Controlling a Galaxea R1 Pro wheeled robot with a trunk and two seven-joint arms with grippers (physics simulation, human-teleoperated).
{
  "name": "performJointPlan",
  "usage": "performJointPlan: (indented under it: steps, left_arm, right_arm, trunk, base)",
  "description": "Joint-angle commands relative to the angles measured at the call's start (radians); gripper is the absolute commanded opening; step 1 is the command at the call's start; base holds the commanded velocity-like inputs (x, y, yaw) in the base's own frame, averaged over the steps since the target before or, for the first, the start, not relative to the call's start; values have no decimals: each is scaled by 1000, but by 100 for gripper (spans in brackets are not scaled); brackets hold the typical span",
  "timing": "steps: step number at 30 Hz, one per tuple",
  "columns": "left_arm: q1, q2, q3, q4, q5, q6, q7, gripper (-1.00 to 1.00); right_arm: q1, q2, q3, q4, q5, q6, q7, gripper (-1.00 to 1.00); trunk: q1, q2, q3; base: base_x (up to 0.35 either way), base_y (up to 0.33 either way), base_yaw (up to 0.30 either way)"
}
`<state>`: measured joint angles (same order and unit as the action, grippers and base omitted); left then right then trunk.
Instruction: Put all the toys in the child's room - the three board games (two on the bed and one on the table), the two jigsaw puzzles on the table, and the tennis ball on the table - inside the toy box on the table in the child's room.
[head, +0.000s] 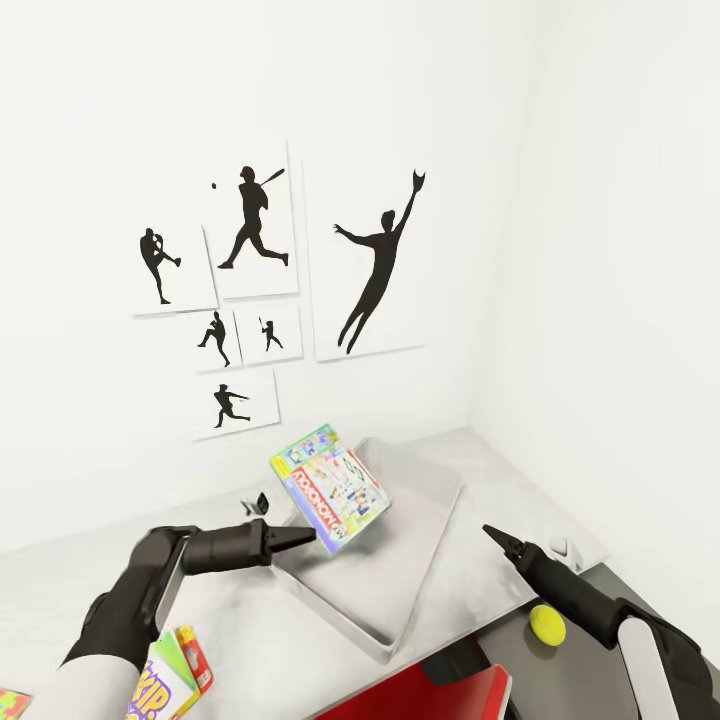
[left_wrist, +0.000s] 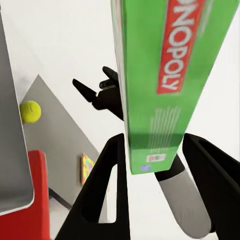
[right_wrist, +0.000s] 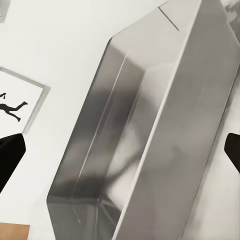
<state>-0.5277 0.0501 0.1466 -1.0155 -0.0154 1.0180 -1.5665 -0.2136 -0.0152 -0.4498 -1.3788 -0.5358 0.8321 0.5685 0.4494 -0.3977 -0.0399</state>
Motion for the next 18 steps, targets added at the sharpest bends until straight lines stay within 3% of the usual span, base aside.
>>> performJointPlan:
  steps: [1, 7, 11, 15, 18]
  left_arm:
    - [-1, -14, 1, -1, -3, 14, -4, -100]
    - [-1, -97, 4, 1, -2, 19, 78, -100]
    - [-5, -167, 6, 5, 2, 20, 209, -100]
    - [-30, -203, 23, 10, 5, 25, 301, -100]
    - [-55, -224, 65, 45, 6, 27, 398, -100]
  right_arm:
    - [-1, 0, -2, 0, -1, 7, 3, 100]
    - [-3, 0, -7, 0, -2, 7, 2, 100]
    - [-1, -29, -29, 7, -9, 8, 3, 100]
    - [-1, -44, -36, 30, -13, 10, 5, 100]
    - [-1, -48, -39, 44, -13, 9, 5, 100]
  trunk:
    - [1, -2, -2]
    - [1, -2, -2]
    - [1, -2, -2]
    - [1, -2, -2]
    - [1, -2, -2]
  base:
    - [0, 0, 0]
    - [0, 0, 0]
    - [0, 0, 0]
    - [0, 0, 0]
    - [0, 0, 0]
